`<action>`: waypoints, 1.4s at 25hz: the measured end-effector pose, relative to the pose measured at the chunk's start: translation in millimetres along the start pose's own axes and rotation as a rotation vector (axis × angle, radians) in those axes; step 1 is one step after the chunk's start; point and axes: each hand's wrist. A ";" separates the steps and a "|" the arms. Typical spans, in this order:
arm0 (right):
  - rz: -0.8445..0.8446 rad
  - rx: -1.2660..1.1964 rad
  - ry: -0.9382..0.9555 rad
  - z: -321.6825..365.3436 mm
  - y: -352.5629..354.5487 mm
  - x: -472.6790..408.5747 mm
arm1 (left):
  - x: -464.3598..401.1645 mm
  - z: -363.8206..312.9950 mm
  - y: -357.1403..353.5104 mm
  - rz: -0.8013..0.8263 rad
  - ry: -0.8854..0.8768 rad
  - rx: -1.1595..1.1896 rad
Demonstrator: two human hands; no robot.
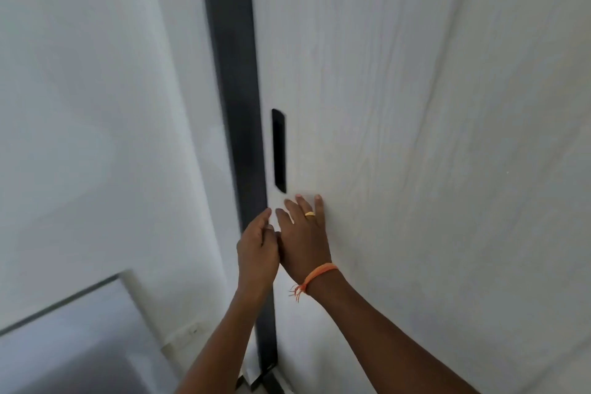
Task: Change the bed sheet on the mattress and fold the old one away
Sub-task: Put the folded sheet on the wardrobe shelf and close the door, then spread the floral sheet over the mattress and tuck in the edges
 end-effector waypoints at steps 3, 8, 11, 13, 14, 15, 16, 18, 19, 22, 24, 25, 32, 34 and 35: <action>0.201 -0.276 -0.043 28.6 -9.6 27.0 | 47.0 10.9 37.3 -0.146 0.083 -0.064; 0.373 -0.603 0.130 124.4 -6.9 105.5 | 182.3 33.2 127.0 -0.509 0.345 -0.260; 0.497 -0.794 0.204 183.1 12.8 165.3 | 280.1 44.0 174.2 -0.691 0.516 -0.284; 0.570 -0.886 0.323 223.8 34.7 220.2 | 358.3 45.4 194.3 -0.878 0.644 -0.264; 0.618 -0.933 0.378 242.8 48.4 249.0 | 397.2 42.8 201.3 -0.974 0.699 -0.270; 0.677 -0.985 0.432 261.1 65.9 280.2 | 437.7 39.4 206.3 -1.073 0.754 -0.278; 0.734 -1.028 0.487 277.1 86.0 312.2 | 477.3 36.8 209.3 -1.164 0.800 -0.277; 0.823 -1.089 0.598 298.5 122.4 375.7 | 552.5 25.9 208.5 -1.309 0.875 -0.242; 0.851 -1.115 0.641 305.3 137.6 402.7 | 584.0 19.1 207.1 -1.358 0.906 -0.230; 0.955 -1.189 0.802 319.6 199.7 502.2 | 698.0 -12.5 196.8 -1.567 0.955 -0.214; 1.040 -1.215 0.880 322.3 247.8 572.7 | 776.7 -34.0 184.3 -1.676 0.991 -0.252; 1.073 -1.225 0.912 320.1 275.1 610.7 | 817.2 -45.8 176.2 -1.716 1.024 -0.259; 1.283 -1.299 1.185 274.6 433.0 842.9 | 1050.0 -126.5 114.5 -2.026 1.130 -0.239; 1.324 -1.308 1.252 263.6 473.1 897.1 | 1103.5 -145.9 97.9 -2.100 1.167 -0.236; 1.334 -1.323 1.291 260.6 490.7 920.4 | 1125.1 -154.8 93.1 -2.139 1.181 -0.224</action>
Point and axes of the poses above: each hand's wrist, its own x-axis away from the middle knuckle, its own y-axis out of the back of the hand, z = x × y, and after that the axes turned 9 degrees about -x, right-handed
